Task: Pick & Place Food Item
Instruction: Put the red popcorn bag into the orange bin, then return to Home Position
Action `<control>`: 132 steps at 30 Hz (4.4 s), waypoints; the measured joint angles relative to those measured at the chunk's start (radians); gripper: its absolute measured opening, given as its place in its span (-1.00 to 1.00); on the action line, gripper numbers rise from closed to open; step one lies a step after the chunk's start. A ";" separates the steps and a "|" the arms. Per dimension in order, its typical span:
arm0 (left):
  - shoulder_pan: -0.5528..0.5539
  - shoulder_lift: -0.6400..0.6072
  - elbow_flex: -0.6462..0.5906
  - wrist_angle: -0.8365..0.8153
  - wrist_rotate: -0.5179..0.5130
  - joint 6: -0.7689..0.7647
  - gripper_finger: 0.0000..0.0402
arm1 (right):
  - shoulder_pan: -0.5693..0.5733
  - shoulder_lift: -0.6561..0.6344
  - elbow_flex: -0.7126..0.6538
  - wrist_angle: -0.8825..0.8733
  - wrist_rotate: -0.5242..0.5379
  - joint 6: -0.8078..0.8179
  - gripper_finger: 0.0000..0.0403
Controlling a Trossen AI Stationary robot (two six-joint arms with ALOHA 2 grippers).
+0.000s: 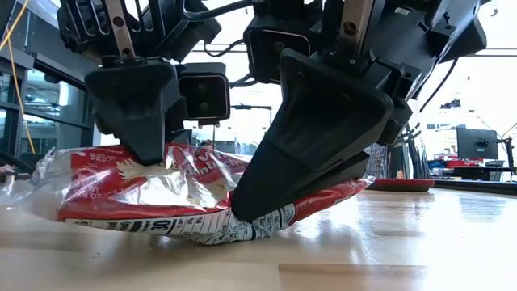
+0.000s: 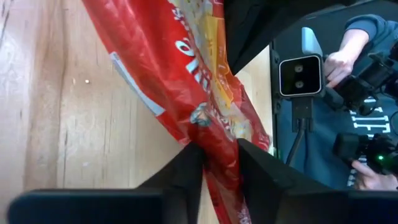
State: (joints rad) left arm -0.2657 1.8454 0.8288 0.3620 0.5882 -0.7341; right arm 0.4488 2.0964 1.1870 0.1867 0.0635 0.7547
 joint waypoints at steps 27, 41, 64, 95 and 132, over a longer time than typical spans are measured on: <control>0.015 0.000 0.002 -0.015 0.011 0.003 -0.90 | -0.002 -0.021 -0.001 0.032 -0.085 -0.075 -0.98; 0.014 0.000 0.003 -0.019 0.009 0.001 -0.91 | -0.001 -0.061 0.000 0.035 -0.094 -0.089 -0.61; 0.107 -0.198 0.000 -0.102 0.012 0.003 -0.91 | 0.185 -0.062 0.000 0.170 -0.025 -0.015 -0.54; 0.683 -0.919 0.000 -1.019 -0.610 0.267 -0.91 | 0.190 -0.062 0.000 0.177 0.070 -0.079 -0.54; 0.914 -0.689 0.002 -1.136 -0.559 0.667 -0.50 | 0.190 -0.062 0.000 0.176 0.095 -0.105 -0.54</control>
State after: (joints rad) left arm 0.6479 1.1568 0.8303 -0.7738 0.0290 -0.0675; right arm 0.6388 2.0342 1.1866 0.3626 0.1585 0.6498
